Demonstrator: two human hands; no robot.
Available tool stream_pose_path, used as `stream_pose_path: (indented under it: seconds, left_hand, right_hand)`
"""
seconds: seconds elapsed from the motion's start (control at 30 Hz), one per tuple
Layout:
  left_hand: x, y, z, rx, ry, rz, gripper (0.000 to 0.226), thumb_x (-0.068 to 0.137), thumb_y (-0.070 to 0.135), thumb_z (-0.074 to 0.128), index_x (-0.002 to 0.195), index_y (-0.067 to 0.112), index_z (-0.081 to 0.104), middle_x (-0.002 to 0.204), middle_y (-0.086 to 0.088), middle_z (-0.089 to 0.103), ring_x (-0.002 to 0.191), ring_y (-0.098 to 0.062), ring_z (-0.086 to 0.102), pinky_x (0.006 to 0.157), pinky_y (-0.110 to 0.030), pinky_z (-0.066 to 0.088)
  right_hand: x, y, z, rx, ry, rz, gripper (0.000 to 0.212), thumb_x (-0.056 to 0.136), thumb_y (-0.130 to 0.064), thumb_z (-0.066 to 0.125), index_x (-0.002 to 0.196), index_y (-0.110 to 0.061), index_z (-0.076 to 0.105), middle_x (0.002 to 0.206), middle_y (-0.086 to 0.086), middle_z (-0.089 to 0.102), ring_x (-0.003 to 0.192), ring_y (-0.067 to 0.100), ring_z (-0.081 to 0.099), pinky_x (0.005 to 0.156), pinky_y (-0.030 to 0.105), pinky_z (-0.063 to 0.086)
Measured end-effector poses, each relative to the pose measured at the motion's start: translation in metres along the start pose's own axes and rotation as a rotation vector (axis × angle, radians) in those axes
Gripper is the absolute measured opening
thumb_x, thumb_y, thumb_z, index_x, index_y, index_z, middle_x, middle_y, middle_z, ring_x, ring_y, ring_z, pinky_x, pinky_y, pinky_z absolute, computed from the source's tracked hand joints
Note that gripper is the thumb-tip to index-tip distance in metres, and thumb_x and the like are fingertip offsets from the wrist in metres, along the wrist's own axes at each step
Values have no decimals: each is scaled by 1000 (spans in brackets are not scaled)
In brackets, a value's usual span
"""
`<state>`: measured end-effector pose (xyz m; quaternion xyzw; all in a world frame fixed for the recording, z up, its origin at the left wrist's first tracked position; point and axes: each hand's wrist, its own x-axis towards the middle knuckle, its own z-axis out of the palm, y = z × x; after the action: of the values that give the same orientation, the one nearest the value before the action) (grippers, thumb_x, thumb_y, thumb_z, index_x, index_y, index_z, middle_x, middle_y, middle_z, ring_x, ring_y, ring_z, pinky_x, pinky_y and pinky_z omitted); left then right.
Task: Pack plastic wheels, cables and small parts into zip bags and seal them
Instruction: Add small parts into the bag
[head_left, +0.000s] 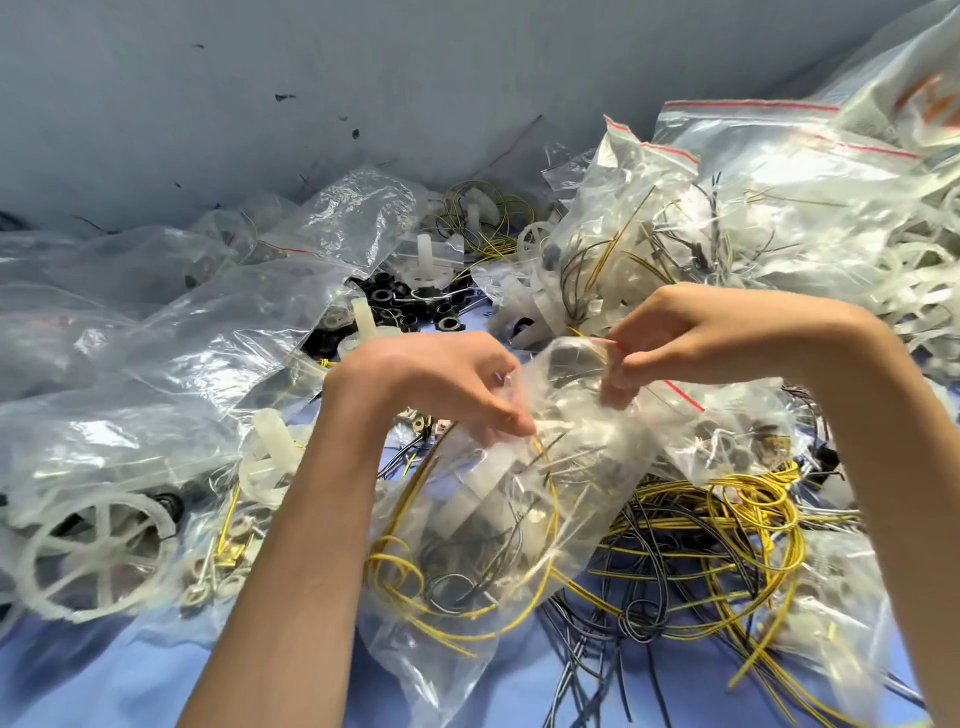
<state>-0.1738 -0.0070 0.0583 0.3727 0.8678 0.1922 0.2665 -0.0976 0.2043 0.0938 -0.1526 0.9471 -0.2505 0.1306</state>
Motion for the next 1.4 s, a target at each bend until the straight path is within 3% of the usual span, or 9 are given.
stream_pose_path:
  seconds: [0.17,0.3,0.47,0.73,0.83,0.97,1.1,1.2,1.4]
  left_hand:
    - [1,-10,-6,-219,341,92,20,91,26,60,76,18,49,54,11,56,58,-12,51,65,-42,47]
    - [0,-6,-11,-334,568,128,28,93,23,57,74,17,39,46,11,55,49,-14,54,60,-41,51]
    - [-14,13,-14,-477,508,284,33,91,11,59,67,14,37,48,12,52,53,-9,60,52,-28,53]
    - [-13,11,-14,-452,541,265,32,86,16,66,70,17,38,64,-3,55,72,-21,57,70,-36,52]
    - [-9,-2,-14,-264,503,104,29,82,40,66,89,22,45,92,-12,68,85,-21,62,84,-42,48]
    - [-10,-3,-8,47,180,-129,87,65,70,59,130,14,45,114,9,54,105,-11,54,99,-35,41]
    - [-6,-4,-7,-23,173,12,15,91,16,56,97,5,65,96,-15,67,82,-15,55,78,-36,48]
    - [-7,-7,-8,-46,208,55,15,91,7,55,90,0,68,86,-21,64,75,-16,51,67,-34,42]
    - [-10,-18,-8,-268,402,180,25,79,-13,54,68,7,65,65,1,52,64,-8,45,62,-24,34]
  right_hand:
    - [1,6,0,137,207,-47,17,94,-23,53,85,-14,64,86,1,74,56,12,57,48,22,42]
    - [1,6,1,177,267,-77,31,84,-47,54,96,-19,63,96,5,72,96,31,65,85,50,52]
    - [3,6,2,117,250,-35,50,76,-60,54,93,-14,63,75,9,62,58,13,52,50,31,44]
    - [-2,15,-4,107,275,1,37,79,-45,64,92,-11,71,78,21,64,58,16,48,52,30,36]
    - [0,13,-3,96,280,10,26,82,-37,67,86,-12,72,57,2,53,45,5,39,40,19,30]
    - [0,11,-1,109,280,-32,14,85,-32,67,78,-22,73,51,-14,53,46,-2,42,46,20,31]
    - [-3,2,0,220,273,-108,31,84,-39,56,86,-12,72,80,-10,74,80,11,71,74,30,55]
    - [-2,-3,-1,252,276,-187,41,83,-38,49,86,1,64,90,0,75,89,30,69,85,49,53]
    - [0,-4,2,471,304,-249,39,81,-31,55,111,-5,56,106,4,71,94,12,68,78,23,56]
